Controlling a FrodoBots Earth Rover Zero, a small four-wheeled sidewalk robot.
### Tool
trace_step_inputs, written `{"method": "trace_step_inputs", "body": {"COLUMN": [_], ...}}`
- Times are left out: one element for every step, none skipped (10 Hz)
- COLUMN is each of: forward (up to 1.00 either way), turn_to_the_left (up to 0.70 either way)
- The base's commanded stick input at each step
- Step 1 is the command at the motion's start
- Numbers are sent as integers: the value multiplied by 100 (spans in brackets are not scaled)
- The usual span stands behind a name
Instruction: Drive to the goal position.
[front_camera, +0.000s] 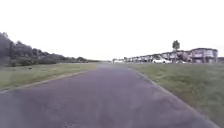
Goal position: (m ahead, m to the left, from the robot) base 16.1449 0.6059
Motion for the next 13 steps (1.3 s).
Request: {"method": "trace_step_inputs", "body": {"forward": [70,70,70,70,70,70,70,70,70,70,70,70,70], "turn_to_the_left": [2,2,2,2,2,2,2,2,2,2,2,2,2]}}
